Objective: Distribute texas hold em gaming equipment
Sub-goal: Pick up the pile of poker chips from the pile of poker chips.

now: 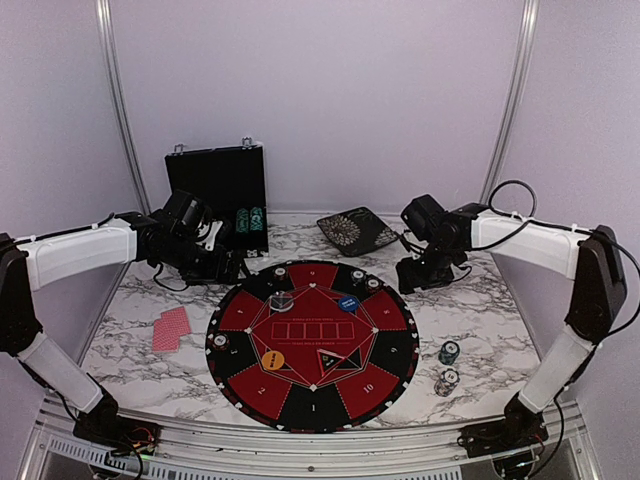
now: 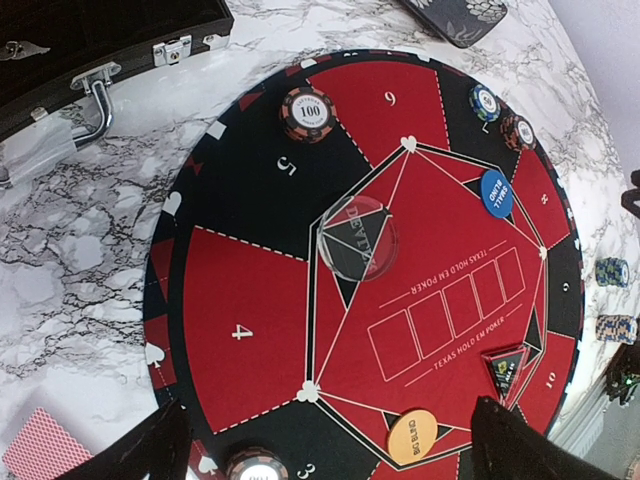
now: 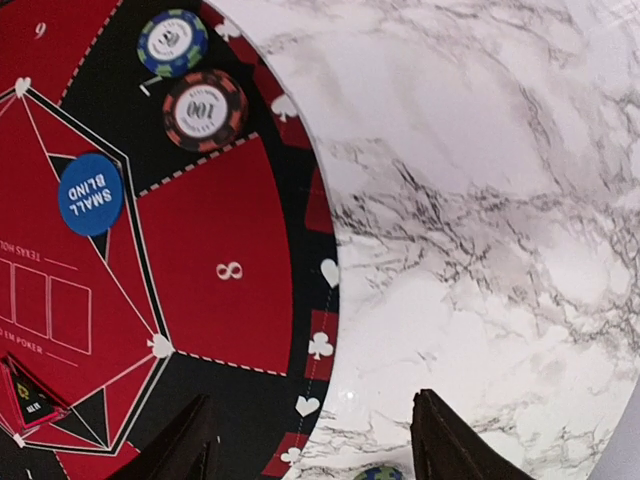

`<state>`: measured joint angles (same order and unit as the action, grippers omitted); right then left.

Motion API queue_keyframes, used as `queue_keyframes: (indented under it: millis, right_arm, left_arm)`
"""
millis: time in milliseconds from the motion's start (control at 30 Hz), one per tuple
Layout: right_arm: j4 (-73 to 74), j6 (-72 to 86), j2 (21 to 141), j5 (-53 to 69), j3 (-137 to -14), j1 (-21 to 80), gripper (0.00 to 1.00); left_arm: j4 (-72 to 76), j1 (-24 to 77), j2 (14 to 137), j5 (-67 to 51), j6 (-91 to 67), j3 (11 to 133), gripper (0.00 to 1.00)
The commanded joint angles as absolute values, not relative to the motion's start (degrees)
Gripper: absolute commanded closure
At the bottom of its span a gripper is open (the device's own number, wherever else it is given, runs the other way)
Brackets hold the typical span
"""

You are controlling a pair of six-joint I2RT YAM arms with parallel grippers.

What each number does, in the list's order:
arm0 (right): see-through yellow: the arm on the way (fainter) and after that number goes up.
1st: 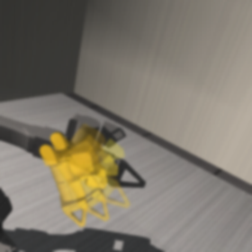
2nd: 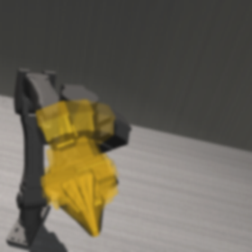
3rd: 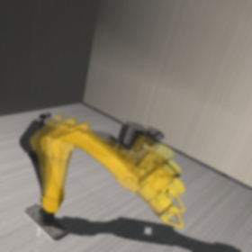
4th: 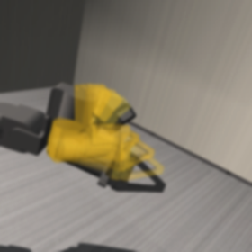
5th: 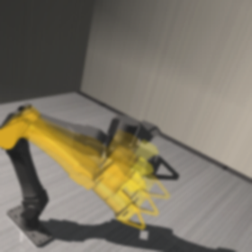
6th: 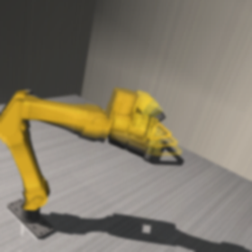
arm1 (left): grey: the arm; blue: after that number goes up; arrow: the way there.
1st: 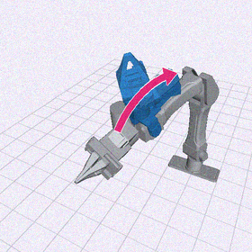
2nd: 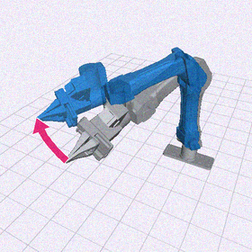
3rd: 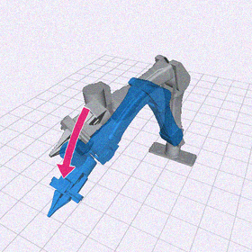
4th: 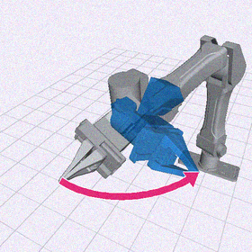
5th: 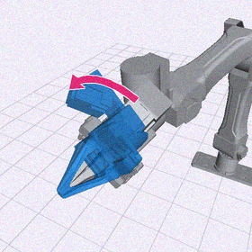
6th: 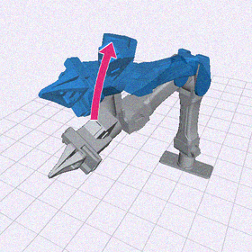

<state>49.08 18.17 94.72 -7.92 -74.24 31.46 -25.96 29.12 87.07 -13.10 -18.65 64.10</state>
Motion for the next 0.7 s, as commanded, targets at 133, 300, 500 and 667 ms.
queue_keyframes:
  millis: [133, 300, 500, 667]
  right_arm:
    - [50.88, 25.70, 84.38, -9.83, -63.06, 31.10, 0.35]
    - [51.85, 28.51, 79.24, -9.94, -56.71, 31.06, 0.34]
    - [51.90, 30.82, 75.78, -8.85, -51.18, 31.07, 0.32]
    - [51.18, 31.69, 74.01, -7.84, -48.29, 31.03, 0.31]
  left_arm:
    - [-24.91, 28.88, 86.78, -14.39, -18.74, 63.63, 0.01]
    - [-24.95, 28.84, 87.05, -14.51, -18.81, 63.63, 0.01]
    - [-24.82, 28.83, 87.28, -14.60, -18.96, 63.56, 0.01]
    - [-24.82, 28.87, 87.62, -14.76, -18.91, 63.54, 0.01]
